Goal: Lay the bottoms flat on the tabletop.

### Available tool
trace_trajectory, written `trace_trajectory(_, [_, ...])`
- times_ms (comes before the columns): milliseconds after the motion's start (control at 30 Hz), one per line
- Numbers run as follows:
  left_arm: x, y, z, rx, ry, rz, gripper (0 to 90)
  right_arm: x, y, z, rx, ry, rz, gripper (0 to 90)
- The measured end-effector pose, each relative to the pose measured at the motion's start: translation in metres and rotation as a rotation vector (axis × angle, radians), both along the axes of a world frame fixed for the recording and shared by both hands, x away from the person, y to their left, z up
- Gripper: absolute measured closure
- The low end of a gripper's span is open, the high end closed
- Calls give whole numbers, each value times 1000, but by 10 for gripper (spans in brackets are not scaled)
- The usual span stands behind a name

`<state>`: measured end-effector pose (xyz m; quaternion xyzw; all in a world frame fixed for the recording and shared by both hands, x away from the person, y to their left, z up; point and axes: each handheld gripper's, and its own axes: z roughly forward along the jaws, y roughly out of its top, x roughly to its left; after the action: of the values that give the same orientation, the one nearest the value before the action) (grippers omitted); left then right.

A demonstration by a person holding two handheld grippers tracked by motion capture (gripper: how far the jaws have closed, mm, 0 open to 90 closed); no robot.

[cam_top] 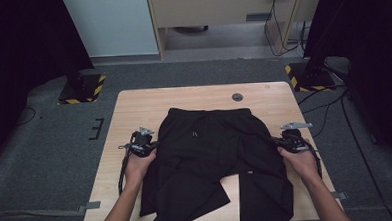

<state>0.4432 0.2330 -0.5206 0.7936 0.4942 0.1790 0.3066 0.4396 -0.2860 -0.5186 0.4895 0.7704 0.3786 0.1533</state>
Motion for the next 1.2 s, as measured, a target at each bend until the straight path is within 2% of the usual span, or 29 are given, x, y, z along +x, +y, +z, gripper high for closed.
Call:
trace_trajectory(67, [-6,2,0,-2,1,-12,855,-14,0,2,5,10,15,888])
trace_trajectory(133, [-11,4,0,-6,7,-25,853,-17,0,3,0,8,22,886])
trace_trajectory(167, [-13,5,1,-10,15,-36,824,-19,0,5,5,8,37,835])
trace_trajectory(200, [-14,5,2,-2,17,-46,824,-19,0,5,5,8,37,835])
trace_trajectory(233, [-13,5,4,9,5,-45,776,-18,-1,7,18,9,39,739])
trace_trajectory(300, [-10,6,11,4,-39,-30,594,-11,0,12,22,-5,35,596])
trace_trajectory(333, [-7,7,15,-10,-58,-21,465,-1,2,18,46,-31,11,465])
trace_trajectory(367, [2,7,23,-34,-84,-15,427,4,3,21,55,-35,-1,407])
trace_trajectory(400, [7,5,26,-37,-102,-15,398,11,5,24,54,-39,-10,366])
trace_trajectory(433, [7,5,26,-37,-102,-15,383,18,7,26,52,-46,-11,330])
trace_trajectory(533, [24,1,33,-30,-130,-20,368,31,10,29,63,-45,-14,301])
trace_trajectory(567, [30,0,34,-30,-129,-19,355,38,12,29,68,-39,-16,301])
trace_trajectory(733, [52,1,36,-45,-113,2,383,62,21,28,33,-20,-10,529])
trace_trajectory(800, [56,2,36,-34,-107,2,403,68,24,25,11,-7,-23,584])
trace_trajectory(833, [57,3,36,-36,-117,2,437,72,26,19,11,19,-8,596])
trace_trajectory(867, [58,4,35,-40,-121,4,437,72,26,19,11,19,-8,596])
trace_trajectory(1000, [61,9,30,-47,-117,15,445,75,34,9,15,65,29,512])
trace_trajectory(1033, [63,10,29,-57,-114,17,443,75,36,7,9,78,36,525])
trace_trajectory(1067, [65,10,25,-63,-109,13,439,74,39,4,-27,92,49,649])
trace_trajectory(1100, [66,9,23,-60,-112,9,436,73,40,3,-37,100,46,713])
trace_trajectory(1133, [66,9,23,-60,-112,9,436,73,40,3,-37,100,46,713])
trace_trajectory(1200, [68,7,19,-60,-109,4,436,72,40,2,-40,99,51,813])
